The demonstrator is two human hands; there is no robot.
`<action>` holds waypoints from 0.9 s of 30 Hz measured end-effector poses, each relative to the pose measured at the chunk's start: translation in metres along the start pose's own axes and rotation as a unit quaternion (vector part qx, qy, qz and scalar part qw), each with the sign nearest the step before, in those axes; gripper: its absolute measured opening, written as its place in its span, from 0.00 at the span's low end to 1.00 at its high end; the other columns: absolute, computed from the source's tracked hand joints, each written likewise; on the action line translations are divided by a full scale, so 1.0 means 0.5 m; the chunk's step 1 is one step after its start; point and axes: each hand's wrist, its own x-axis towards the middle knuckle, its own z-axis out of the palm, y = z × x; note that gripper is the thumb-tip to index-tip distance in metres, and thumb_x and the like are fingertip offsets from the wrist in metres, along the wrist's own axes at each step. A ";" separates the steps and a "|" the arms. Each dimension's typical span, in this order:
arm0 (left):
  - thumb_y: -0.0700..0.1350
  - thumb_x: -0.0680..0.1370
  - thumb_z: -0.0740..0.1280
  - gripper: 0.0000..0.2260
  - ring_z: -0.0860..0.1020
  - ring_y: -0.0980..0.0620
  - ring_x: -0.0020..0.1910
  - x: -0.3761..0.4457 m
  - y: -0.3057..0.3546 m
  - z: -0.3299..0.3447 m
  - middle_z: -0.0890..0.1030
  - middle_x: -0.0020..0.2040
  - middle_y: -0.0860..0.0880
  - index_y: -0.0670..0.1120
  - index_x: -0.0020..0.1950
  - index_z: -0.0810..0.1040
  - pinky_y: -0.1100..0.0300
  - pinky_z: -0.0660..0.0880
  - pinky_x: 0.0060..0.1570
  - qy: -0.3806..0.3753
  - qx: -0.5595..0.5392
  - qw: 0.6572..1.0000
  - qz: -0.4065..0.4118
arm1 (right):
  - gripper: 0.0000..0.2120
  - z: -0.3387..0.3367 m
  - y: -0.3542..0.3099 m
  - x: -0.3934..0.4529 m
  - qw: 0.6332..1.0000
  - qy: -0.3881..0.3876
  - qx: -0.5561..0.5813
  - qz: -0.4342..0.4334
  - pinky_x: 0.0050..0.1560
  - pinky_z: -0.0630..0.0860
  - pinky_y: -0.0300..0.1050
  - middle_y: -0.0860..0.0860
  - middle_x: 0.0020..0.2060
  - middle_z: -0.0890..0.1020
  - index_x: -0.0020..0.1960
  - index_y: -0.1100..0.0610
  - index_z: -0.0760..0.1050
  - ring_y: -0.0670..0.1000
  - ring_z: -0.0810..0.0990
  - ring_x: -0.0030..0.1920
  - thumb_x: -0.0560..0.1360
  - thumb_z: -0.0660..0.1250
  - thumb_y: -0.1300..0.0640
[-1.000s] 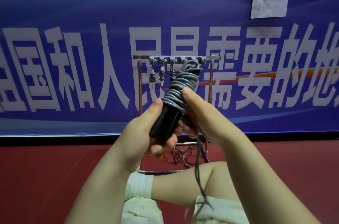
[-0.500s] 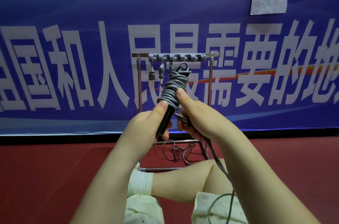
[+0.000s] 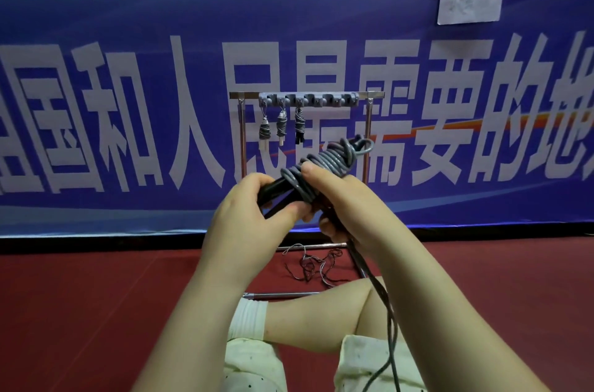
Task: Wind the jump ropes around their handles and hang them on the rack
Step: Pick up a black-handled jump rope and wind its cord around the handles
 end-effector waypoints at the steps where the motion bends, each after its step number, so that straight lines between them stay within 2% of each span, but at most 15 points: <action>1: 0.60 0.64 0.67 0.15 0.76 0.58 0.45 0.000 0.001 -0.004 0.78 0.44 0.56 0.55 0.45 0.72 0.57 0.74 0.42 0.003 -0.003 1.000 0.002 | 0.21 0.000 0.000 -0.001 1.000 -0.001 0.004 -0.013 0.24 0.59 0.39 0.52 0.30 0.78 0.41 0.58 0.78 0.48 0.65 0.25 0.76 0.62 0.40; 5: 0.61 0.66 0.68 0.14 0.79 0.54 0.42 0.004 0.002 -0.025 0.80 0.41 0.53 0.54 0.45 0.74 0.56 0.76 0.40 -0.045 -0.015 0.999 0.009 | 0.17 -0.001 0.009 -0.004 0.998 0.019 0.026 -0.062 0.22 0.59 0.35 0.50 0.25 0.75 0.35 0.54 0.76 0.47 0.63 0.23 0.76 0.63 0.43; 7: 0.66 0.70 0.65 0.17 0.80 0.52 0.39 0.001 0.000 -0.036 0.82 0.39 0.51 0.53 0.46 0.77 0.58 0.76 0.38 -0.099 -0.108 0.989 0.012 | 0.16 -0.006 0.015 -0.004 0.994 0.022 0.081 -0.065 0.21 0.57 0.35 0.50 0.23 0.73 0.33 0.54 0.74 0.46 0.62 0.22 0.71 0.62 0.43; 9: 0.68 0.70 0.57 0.25 0.79 0.50 0.39 -0.004 -0.002 -0.048 0.81 0.39 0.49 0.50 0.50 0.80 0.60 0.77 0.39 -0.177 -0.192 0.965 -0.013 | 0.14 -0.011 0.024 -0.004 0.985 0.005 0.159 -0.062 0.22 0.56 0.35 0.49 0.22 0.69 0.37 0.57 0.72 0.45 0.62 0.21 0.68 0.63 0.45; 11: 0.69 0.67 0.53 0.32 0.79 0.49 0.40 -0.008 -0.004 -0.053 0.82 0.41 0.45 0.48 0.53 0.82 0.60 0.77 0.40 -0.274 -0.248 0.928 -0.047 | 0.16 -0.013 0.032 -0.006 0.973 -0.020 0.217 -0.080 0.22 0.57 0.35 0.49 0.23 0.69 0.39 0.57 0.70 0.44 0.63 0.21 0.63 0.66 0.45; 13: 0.69 0.67 0.53 0.34 0.80 0.47 0.37 -0.014 0.002 -0.045 0.82 0.40 0.40 0.46 0.51 0.83 0.57 0.77 0.38 -0.357 -0.316 0.874 -0.092 | 0.17 -0.008 0.036 -0.009 0.964 -0.041 0.239 -0.107 0.23 0.64 0.34 0.49 0.26 0.74 0.40 0.56 0.73 0.45 0.70 0.24 0.60 0.66 0.44; 15: 0.69 0.68 0.53 0.32 0.77 0.47 0.32 -0.024 0.007 -0.029 0.81 0.36 0.40 0.47 0.51 0.83 0.56 0.75 0.34 -0.409 -0.392 0.812 -0.142 | 0.16 -0.004 0.036 -0.012 0.961 -0.055 0.241 -0.123 0.31 0.75 0.38 0.47 0.31 0.80 0.41 0.52 0.79 0.45 0.79 0.31 0.58 0.66 0.45; 16: 0.69 0.69 0.52 0.31 0.76 0.49 0.30 -0.030 0.007 -0.023 0.79 0.35 0.41 0.48 0.52 0.83 0.57 0.73 0.32 -0.417 -0.411 0.796 -0.154 | 0.14 -0.004 0.036 -0.011 0.962 -0.061 0.231 -0.131 0.36 0.76 0.40 0.46 0.32 0.81 0.39 0.50 0.81 0.45 0.80 0.33 0.57 0.66 0.45; 18: 0.69 0.73 0.52 0.31 0.72 0.51 0.26 -0.038 0.006 -0.019 0.77 0.31 0.44 0.47 0.49 0.83 0.61 0.68 0.27 -0.405 -0.420 0.793 -0.173 | 0.10 -0.003 0.037 -0.011 0.968 -0.068 0.194 -0.143 0.40 0.74 0.43 0.45 0.32 0.80 0.36 0.45 0.82 0.44 0.79 0.35 0.58 0.66 0.44; 22: 0.68 0.68 0.50 0.31 0.64 0.55 0.23 -0.033 0.006 -0.031 0.72 0.28 0.47 0.45 0.37 0.83 0.63 0.59 0.25 -0.381 -0.396 0.812 -0.198 | 0.14 -0.003 0.041 -0.008 0.982 -0.083 0.121 -0.120 0.27 0.61 0.37 0.47 0.27 0.72 0.37 0.47 0.79 0.46 0.67 0.26 0.63 0.63 0.38; 24: 0.67 0.68 0.51 0.30 0.60 0.55 0.24 -0.033 0.007 -0.029 0.70 0.27 0.47 0.46 0.36 0.83 0.60 0.54 0.28 -0.367 -0.386 0.826 -0.186 | 0.18 -0.008 0.042 -0.006 0.982 -0.100 0.116 -0.111 0.25 0.58 0.38 0.50 0.28 0.69 0.42 0.52 0.76 0.47 0.64 0.26 0.65 0.63 0.38; 27: 0.66 0.69 0.51 0.29 0.59 0.53 0.25 -0.031 -0.004 -0.025 0.70 0.27 0.46 0.45 0.41 0.80 0.58 0.53 0.30 -0.296 -0.337 0.880 -0.155 | 0.22 -0.019 0.040 -0.004 0.990 -0.117 0.050 -0.068 0.25 0.58 0.37 0.49 0.27 0.70 0.42 0.55 0.72 0.45 0.64 0.25 0.67 0.62 0.36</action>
